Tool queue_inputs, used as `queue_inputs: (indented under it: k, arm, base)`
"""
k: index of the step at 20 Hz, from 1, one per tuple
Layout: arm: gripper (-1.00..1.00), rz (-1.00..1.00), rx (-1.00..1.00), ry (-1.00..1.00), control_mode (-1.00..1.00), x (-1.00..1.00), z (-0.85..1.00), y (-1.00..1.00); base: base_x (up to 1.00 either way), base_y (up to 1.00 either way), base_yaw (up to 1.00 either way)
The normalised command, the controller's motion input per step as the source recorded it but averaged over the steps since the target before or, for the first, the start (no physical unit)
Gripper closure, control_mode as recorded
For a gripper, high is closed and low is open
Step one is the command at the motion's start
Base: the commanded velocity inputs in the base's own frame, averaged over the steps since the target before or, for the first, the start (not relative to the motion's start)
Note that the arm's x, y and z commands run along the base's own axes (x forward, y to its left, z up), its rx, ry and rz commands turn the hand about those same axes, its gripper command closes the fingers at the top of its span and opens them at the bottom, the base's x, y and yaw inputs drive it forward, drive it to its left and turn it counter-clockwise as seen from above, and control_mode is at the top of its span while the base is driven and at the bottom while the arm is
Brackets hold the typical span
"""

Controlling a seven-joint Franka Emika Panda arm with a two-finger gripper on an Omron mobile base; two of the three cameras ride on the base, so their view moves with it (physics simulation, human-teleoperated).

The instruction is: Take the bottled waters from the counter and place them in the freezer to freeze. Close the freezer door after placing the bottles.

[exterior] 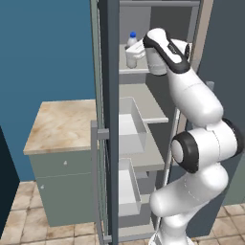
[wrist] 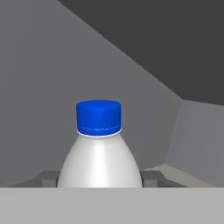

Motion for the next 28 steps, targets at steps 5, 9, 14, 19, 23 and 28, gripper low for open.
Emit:
queue_inputs:
  k: [5,9,14,19,23,28]
  arm:
    - [1.00,-0.04,0.01,0.00,-1.00,0.34,-0.08,0.00]
    - [1.00,-0.04,0.11,0.02,-1.00,0.47,0.00,0.04]
    - [1.00,-0.01,0.22,0.07,-1.00,0.40,0.00,0.01]
    - [1.00,0.00,0.10,0.08,-1.00,0.42,-0.13,0.00]
    - [1.00,0.00,0.00,0.13,-1.00,0.37,-0.45,0.00]
    - [1.00,0.00,-0.06,0.15,-1.00,0.22,-0.50,0.11]
  base:
    - [0.00,0.00,0.00]
    - [0.00,0.00,0.00]
    - [0.00,0.00,0.00]
    - [0.00,0.00,0.00]
    - [0.00,0.00,0.00]
    - [0.00,0.00,0.00]
